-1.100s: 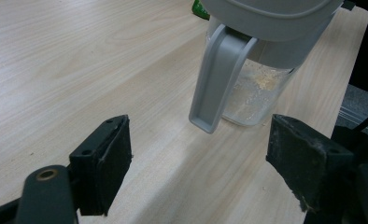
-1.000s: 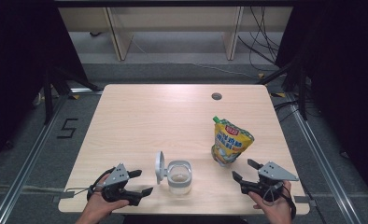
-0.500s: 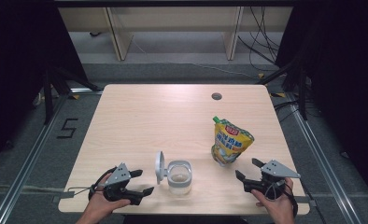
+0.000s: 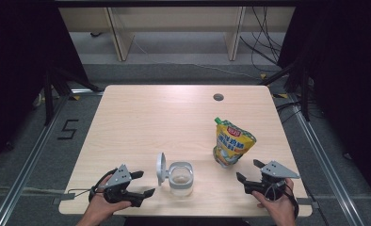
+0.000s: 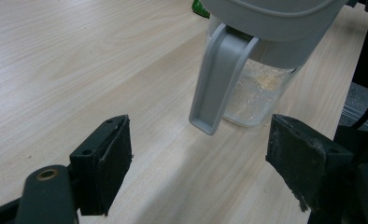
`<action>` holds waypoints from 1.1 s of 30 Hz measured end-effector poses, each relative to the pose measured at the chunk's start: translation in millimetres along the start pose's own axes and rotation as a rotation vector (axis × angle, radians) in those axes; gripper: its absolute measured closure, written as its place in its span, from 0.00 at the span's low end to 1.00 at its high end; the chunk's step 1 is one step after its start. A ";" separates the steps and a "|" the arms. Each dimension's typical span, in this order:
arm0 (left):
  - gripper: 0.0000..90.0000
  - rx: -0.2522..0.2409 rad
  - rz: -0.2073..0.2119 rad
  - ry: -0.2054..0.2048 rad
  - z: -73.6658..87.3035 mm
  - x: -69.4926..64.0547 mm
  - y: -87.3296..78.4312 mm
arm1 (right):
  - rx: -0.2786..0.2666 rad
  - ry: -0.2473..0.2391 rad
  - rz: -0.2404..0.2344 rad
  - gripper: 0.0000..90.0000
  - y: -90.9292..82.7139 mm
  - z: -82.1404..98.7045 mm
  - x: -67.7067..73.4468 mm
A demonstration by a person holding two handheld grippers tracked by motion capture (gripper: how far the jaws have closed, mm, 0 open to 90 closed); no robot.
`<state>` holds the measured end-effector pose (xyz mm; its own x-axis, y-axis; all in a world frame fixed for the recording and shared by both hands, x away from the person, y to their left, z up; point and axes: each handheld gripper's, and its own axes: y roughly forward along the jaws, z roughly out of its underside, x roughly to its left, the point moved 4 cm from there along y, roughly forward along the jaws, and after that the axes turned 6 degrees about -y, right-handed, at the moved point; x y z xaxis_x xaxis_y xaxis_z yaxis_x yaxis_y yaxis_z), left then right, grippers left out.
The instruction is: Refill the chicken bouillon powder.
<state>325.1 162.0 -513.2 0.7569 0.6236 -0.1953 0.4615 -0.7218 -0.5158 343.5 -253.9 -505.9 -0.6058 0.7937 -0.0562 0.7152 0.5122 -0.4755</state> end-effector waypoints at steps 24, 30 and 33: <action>0.24 -0.003 -0.012 -0.002 3.6 -1.2 -4.1 | -0.041 -0.014 -0.016 0.18 50.2 -13.6 -13.2; 0.24 0.004 -0.019 0.002 4.0 -1.3 -3.8 | -0.064 -0.042 -0.025 0.17 61.7 -18.8 -11.6; 0.24 -0.001 -0.012 -0.004 4.2 -1.4 -3.1 | -0.084 -0.027 -0.030 0.17 66.0 -19.6 -13.1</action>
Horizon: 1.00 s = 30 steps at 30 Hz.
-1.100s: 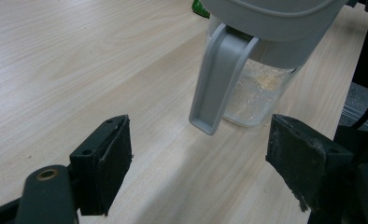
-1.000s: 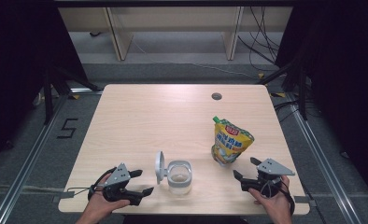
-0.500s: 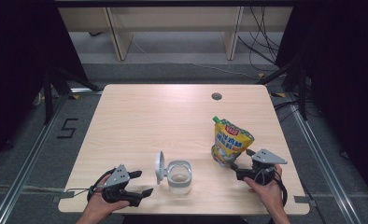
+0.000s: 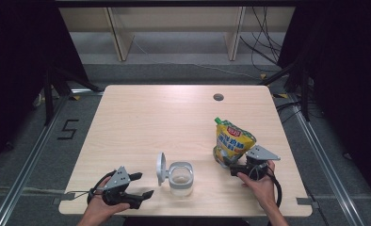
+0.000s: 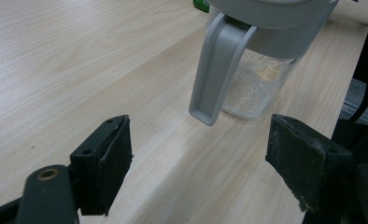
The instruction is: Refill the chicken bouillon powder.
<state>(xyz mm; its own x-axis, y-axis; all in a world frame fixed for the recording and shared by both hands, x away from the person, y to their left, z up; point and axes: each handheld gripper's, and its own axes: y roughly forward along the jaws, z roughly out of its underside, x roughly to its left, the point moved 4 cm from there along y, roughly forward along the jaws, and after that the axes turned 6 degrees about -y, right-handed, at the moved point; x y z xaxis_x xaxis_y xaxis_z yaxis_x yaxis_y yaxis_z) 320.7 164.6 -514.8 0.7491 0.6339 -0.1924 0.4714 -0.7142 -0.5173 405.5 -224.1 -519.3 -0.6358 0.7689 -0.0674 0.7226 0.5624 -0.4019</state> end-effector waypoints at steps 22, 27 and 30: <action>0.24 0.026 -0.010 0.027 1.4 0.6 -0.5 | -0.027 0.002 0.011 0.17 9.8 4.5 0.5; 0.24 0.015 0.002 0.009 1.4 -1.0 0.5 | -0.057 0.044 0.003 0.17 12.7 3.9 4.8; 0.24 0.019 0.002 0.009 1.9 -1.0 0.8 | -0.053 0.000 0.012 0.17 14.1 4.1 1.4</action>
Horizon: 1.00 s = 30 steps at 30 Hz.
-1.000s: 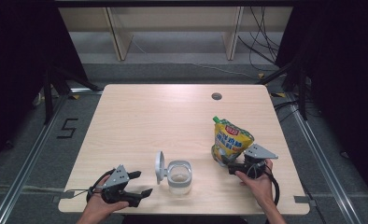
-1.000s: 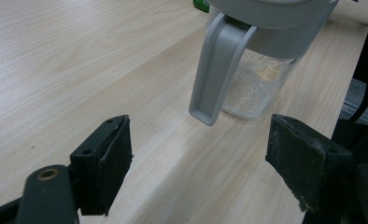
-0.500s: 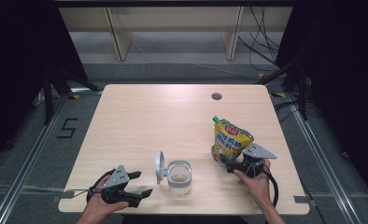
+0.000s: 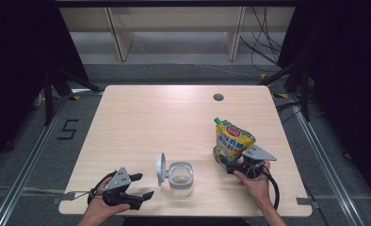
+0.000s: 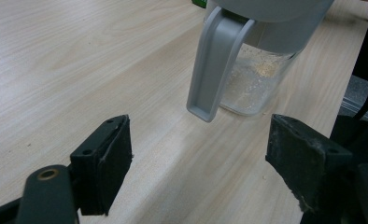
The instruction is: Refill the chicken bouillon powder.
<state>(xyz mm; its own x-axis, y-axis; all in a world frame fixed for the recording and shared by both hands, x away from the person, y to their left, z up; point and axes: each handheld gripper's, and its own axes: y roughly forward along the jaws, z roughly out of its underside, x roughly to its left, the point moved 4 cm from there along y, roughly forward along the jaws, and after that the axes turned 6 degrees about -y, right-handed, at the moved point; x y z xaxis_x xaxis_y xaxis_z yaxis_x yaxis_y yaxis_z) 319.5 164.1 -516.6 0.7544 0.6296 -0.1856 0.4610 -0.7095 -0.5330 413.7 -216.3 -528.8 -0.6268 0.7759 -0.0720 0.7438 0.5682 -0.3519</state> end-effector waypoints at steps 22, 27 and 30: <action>0.24 0.013 -0.008 0.006 1.4 0.4 1.3 | -0.040 0.006 -0.007 0.28 13.9 -6.1 -5.0; 0.24 0.013 -0.005 0.007 1.4 0.7 1.1 | -0.064 0.041 0.000 0.35 11.9 -8.6 -6.4; 0.24 0.006 -0.003 0.002 1.0 0.0 1.3 | -0.054 0.036 0.005 0.37 10.7 -9.3 -4.6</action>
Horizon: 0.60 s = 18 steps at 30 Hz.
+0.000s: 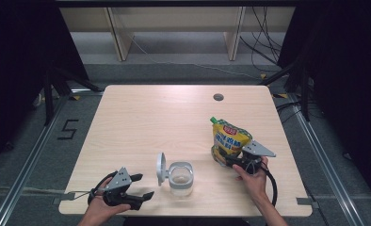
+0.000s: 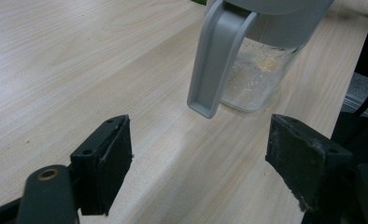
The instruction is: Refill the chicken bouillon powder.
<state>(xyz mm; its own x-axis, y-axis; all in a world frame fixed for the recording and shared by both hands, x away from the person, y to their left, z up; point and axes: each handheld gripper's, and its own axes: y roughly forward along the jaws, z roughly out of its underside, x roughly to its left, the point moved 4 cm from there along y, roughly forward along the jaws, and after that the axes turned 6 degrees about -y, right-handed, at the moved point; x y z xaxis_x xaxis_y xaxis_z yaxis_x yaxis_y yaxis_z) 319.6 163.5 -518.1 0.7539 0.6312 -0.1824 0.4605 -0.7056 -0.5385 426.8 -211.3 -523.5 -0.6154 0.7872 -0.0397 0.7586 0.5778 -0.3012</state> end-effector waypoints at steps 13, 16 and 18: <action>0.24 -0.016 -0.014 0.002 -1.0 2.2 -3.7 | 0.011 -0.009 -0.014 0.41 -6.3 -12.3 10.5; 0.24 -0.013 -0.009 -0.002 -1.2 1.5 -3.8 | 0.025 -0.062 -0.016 0.42 -9.5 -14.9 11.0; 0.24 -0.011 -0.010 -0.001 -1.0 1.3 -3.7 | 0.020 -0.072 -0.024 0.44 -12.5 -17.0 13.4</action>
<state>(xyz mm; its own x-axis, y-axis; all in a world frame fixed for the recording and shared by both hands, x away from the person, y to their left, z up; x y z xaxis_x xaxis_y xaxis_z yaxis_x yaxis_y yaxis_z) 319.4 166.6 -515.5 0.7490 0.6382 -0.1778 0.4731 -0.7032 -0.5308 412.7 -204.3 -504.1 -0.6480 0.7550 -0.1003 0.7392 0.5917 -0.3215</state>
